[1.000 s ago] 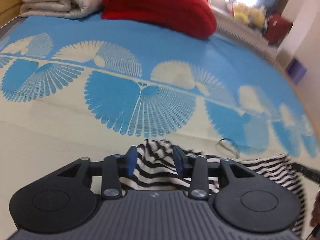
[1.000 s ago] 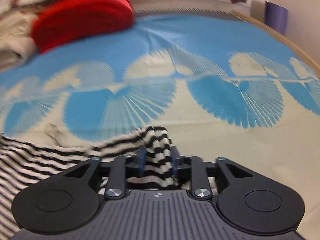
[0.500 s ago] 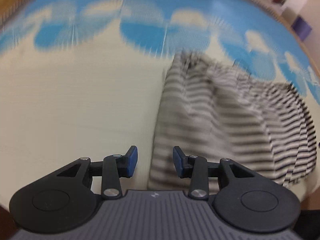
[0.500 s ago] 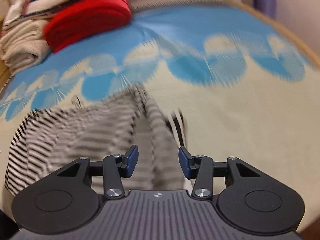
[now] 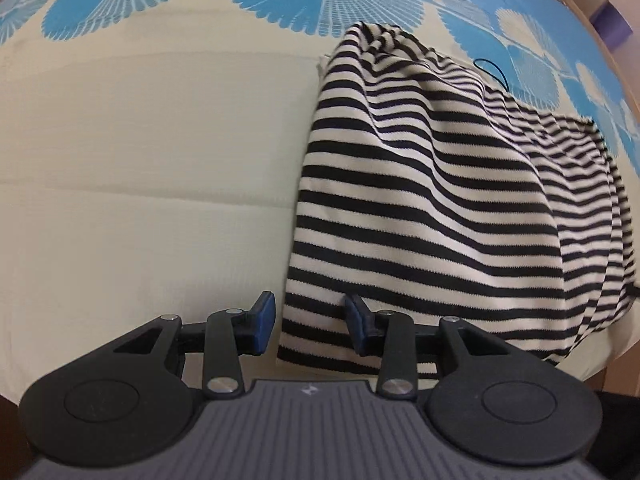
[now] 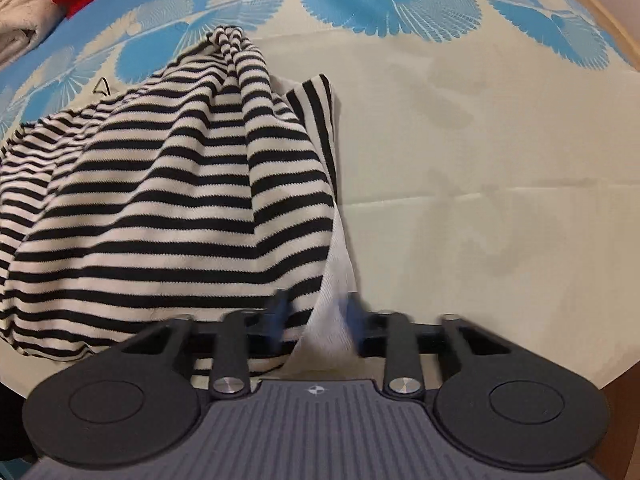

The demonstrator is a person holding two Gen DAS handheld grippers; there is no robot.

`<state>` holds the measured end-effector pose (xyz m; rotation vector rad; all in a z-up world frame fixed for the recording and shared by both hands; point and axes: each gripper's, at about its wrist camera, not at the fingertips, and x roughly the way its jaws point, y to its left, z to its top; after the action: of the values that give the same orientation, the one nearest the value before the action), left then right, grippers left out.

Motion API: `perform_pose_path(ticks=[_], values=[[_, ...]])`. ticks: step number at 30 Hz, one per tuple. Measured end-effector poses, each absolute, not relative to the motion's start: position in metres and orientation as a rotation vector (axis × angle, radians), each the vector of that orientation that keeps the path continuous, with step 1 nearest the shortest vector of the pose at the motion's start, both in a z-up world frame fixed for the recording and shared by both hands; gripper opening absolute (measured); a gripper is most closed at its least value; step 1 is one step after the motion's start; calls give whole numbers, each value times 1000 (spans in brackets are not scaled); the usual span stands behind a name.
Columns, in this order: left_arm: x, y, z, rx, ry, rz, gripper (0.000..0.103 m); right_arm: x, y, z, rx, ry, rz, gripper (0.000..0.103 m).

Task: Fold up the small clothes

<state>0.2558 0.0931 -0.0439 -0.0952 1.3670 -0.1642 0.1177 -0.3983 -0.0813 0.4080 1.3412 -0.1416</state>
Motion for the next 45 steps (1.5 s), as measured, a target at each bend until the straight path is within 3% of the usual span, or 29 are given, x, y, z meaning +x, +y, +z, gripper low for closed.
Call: perform_pose_path(ticks=[1,2,4,7,12,18,22,24,25,27,29,32,34,37,39,45], values=[[256,92,-44,-83,1369,-166,31,117,-401,-77,408,1326,-148,8],[257,91,-46,-74,1371,-168,14,116,-404,-73,410,1305,-158,7],[257,91,-47,-49,1368,-164,2,114,-418,-60,464,1238,-198,6],[256,96,-41,-57,1347,-173,0,106,-440,-45,564,1160,-271,6],[253,123,-20,-115,1260,-96,0,106,-430,-49,497,1211,-244,6],[247,115,-30,-10,1334,-91,0,105,-442,-61,561,1279,-315,6],[251,106,-37,-3,1392,-105,2,107,-434,-74,500,1358,-325,6],[253,107,-29,-26,1344,-95,3,108,-432,-74,493,1361,-323,8],[254,107,-19,-40,1291,-100,9,109,-430,-73,492,1352,-318,8],[253,106,-4,-71,1209,-140,18,111,-429,-62,459,1292,-325,13],[252,98,1,-113,1188,-219,18,112,-425,-46,416,1189,-301,20],[250,77,-6,-71,1235,-316,19,113,-414,-35,423,1100,-149,21],[249,58,-13,11,1261,-345,23,118,-403,-45,419,1140,-53,21],[248,47,-33,64,1343,-326,45,127,-387,-77,264,1327,-89,23],[252,48,-45,105,1389,-274,45,129,-389,-96,248,1412,-133,24],[268,68,-2,-119,1121,-214,45,140,-406,-62,428,1120,-186,30]])
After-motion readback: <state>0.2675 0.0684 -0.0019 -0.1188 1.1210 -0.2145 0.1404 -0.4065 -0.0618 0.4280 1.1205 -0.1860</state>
